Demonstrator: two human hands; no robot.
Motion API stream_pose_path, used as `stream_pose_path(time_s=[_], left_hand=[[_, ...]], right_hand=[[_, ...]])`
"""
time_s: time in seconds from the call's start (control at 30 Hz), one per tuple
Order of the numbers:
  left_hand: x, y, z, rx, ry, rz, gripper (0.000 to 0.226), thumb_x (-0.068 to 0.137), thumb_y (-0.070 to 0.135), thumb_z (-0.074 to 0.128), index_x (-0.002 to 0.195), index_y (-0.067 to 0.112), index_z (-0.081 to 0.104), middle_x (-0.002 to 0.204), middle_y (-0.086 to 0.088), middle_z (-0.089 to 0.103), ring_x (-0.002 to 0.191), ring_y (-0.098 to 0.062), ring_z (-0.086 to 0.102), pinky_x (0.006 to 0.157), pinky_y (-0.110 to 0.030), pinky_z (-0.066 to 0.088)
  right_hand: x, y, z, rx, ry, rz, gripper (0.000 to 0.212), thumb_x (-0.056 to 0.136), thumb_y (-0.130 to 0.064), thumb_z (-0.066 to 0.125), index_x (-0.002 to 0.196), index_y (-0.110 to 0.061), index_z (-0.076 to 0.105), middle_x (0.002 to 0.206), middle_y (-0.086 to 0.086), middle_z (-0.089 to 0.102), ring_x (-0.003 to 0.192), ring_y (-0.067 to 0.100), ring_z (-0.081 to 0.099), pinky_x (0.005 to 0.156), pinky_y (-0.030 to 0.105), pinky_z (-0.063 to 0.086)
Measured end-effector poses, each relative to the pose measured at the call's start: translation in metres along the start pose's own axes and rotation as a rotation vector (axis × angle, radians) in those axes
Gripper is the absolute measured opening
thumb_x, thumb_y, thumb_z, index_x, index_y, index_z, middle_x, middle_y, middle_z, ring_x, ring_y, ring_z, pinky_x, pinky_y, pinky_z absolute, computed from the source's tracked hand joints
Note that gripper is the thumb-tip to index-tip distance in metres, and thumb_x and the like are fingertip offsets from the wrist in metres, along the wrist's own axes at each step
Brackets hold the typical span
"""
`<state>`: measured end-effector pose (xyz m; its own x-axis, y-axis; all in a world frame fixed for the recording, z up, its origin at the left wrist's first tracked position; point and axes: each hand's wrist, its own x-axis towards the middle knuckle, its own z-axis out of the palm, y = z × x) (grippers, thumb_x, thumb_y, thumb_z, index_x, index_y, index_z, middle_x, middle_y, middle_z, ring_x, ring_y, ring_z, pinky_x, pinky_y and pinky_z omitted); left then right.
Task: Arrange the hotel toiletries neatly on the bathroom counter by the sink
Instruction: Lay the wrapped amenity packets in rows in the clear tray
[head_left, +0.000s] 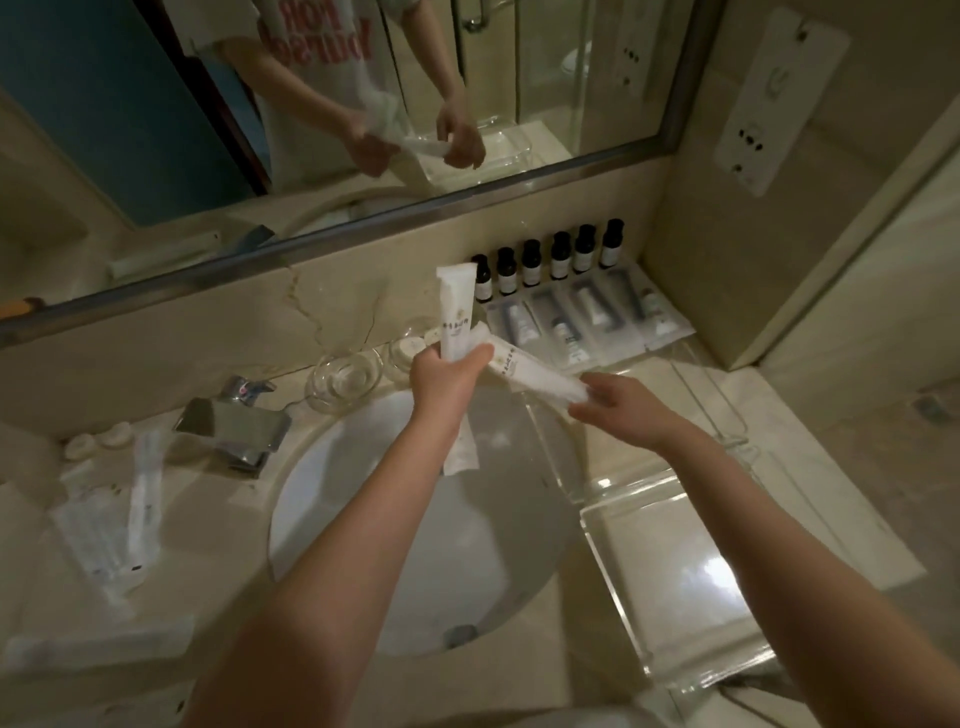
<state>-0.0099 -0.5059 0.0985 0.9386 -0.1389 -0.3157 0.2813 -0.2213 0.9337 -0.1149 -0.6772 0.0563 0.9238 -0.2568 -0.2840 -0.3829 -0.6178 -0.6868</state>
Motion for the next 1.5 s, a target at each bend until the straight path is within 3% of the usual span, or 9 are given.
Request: stream_pose_path(time_s=[0.23, 0.4, 0.6, 0.83, 1.0, 1.1, 1.23, 1.4, 1.5], left_hand=[[0.007, -0.027, 0.034, -0.015, -0.047, -0.216, 0.018, 0.085, 0.014, 0.063, 0.100, 0.005, 0.062, 0.066, 0.000, 0.057, 0.052, -0.008, 0.047, 0.045, -0.016, 0.037], [0.003, -0.046, 0.059, 0.075, -0.105, -0.272, 0.030, 0.086, 0.023, 0.063, 0.106, 0.000, 0.062, 0.067, -0.003, 0.057, 0.054, -0.012, 0.048, 0.048, -0.021, 0.036], [0.010, -0.058, 0.046, 0.162, -0.135, -0.246, 0.018, 0.087, 0.024, 0.061, 0.096, 0.009, 0.060, 0.063, 0.002, 0.049, 0.052, -0.010, 0.044, 0.043, -0.017, 0.035], [0.018, -0.058, 0.030, 0.115, -0.171, -0.193, 0.014, 0.087, 0.018, 0.061, 0.075, 0.015, 0.054, 0.058, 0.001, 0.043, 0.051, -0.011, 0.037, 0.050, -0.023, 0.031], [0.021, -0.059, 0.025, 0.083, -0.189, -0.166, 0.012, 0.086, 0.020, 0.060, 0.077, 0.015, 0.054, 0.055, 0.002, 0.043, 0.050, -0.011, 0.038, 0.052, -0.025, 0.032], [0.020, -0.059, 0.021, 0.056, -0.176, -0.168, 0.009, 0.087, 0.019, 0.058, 0.080, 0.014, 0.055, 0.056, 0.001, 0.044, 0.050, -0.012, 0.037, 0.051, -0.025, 0.032], [0.020, -0.060, 0.015, 0.035, -0.147, -0.171, 0.010, 0.088, 0.015, 0.056, 0.078, 0.014, 0.056, 0.056, -0.001, 0.043, 0.049, -0.013, 0.037, 0.050, -0.025, 0.031], [0.022, -0.059, 0.010, 0.022, -0.122, -0.191, 0.010, 0.087, 0.015, 0.056, 0.077, 0.015, 0.056, 0.058, -0.001, 0.044, 0.049, -0.012, 0.037, 0.048, -0.022, 0.032], [0.025, -0.060, 0.010, 0.017, -0.119, -0.201, 0.011, 0.088, 0.015, 0.057, 0.077, 0.015, 0.056, 0.059, -0.002, 0.045, 0.049, -0.013, 0.038, 0.050, -0.025, 0.033]], right_hand=[[0.021, 0.033, -0.016, -0.545, 0.283, -0.193, 0.045, 0.075, -0.032, 0.070, 0.116, -0.019, 0.059, 0.103, 0.005, 0.065, 0.100, 0.029, 0.057, 0.097, 0.045, 0.038], [0.027, 0.060, 0.010, -0.476, 0.452, -0.408, 0.023, 0.078, -0.010, 0.068, 0.099, -0.015, 0.071, 0.081, 0.006, 0.070, 0.071, 0.028, 0.062, 0.063, 0.035, 0.051], [0.040, 0.098, 0.018, -0.625, 0.383, -0.262, 0.025, 0.078, -0.013, 0.062, 0.102, -0.014, 0.070, 0.077, 0.009, 0.066, 0.072, 0.033, 0.063, 0.072, 0.041, 0.050], [0.040, 0.093, 0.029, -0.637, 0.099, -0.109, 0.061, 0.082, -0.039, 0.042, 0.140, -0.021, 0.038, 0.136, 0.011, 0.047, 0.128, 0.032, 0.041, 0.111, 0.047, 0.027], [0.020, 0.079, 0.051, -0.317, 0.332, 0.116, 0.065, 0.085, -0.052, 0.020, 0.139, -0.023, 0.042, 0.152, 0.015, 0.032, 0.142, 0.036, 0.023, 0.113, 0.052, 0.022], [0.026, 0.083, 0.063, -0.331, 0.239, 0.225, 0.046, 0.096, -0.044, 0.031, 0.137, -0.028, 0.045, 0.157, 0.012, 0.020, 0.145, 0.038, 0.007, 0.115, 0.053, 0.016], [0.040, 0.085, 0.055, -0.279, 0.239, 0.153, 0.033, 0.096, -0.027, 0.041, 0.123, -0.022, 0.060, 0.152, 0.015, 0.030, 0.144, 0.043, 0.005, 0.117, 0.049, 0.016], [0.049, 0.094, 0.041, -0.316, 0.278, 0.028, 0.029, 0.094, -0.023, 0.049, 0.118, -0.018, 0.064, 0.142, 0.014, 0.047, 0.141, 0.037, 0.024, 0.115, 0.045, 0.027], [0.048, 0.096, 0.043, -0.325, 0.289, 0.017, 0.032, 0.094, -0.025, 0.050, 0.123, -0.018, 0.060, 0.148, 0.015, 0.039, 0.143, 0.035, 0.022, 0.111, 0.047, 0.031]])
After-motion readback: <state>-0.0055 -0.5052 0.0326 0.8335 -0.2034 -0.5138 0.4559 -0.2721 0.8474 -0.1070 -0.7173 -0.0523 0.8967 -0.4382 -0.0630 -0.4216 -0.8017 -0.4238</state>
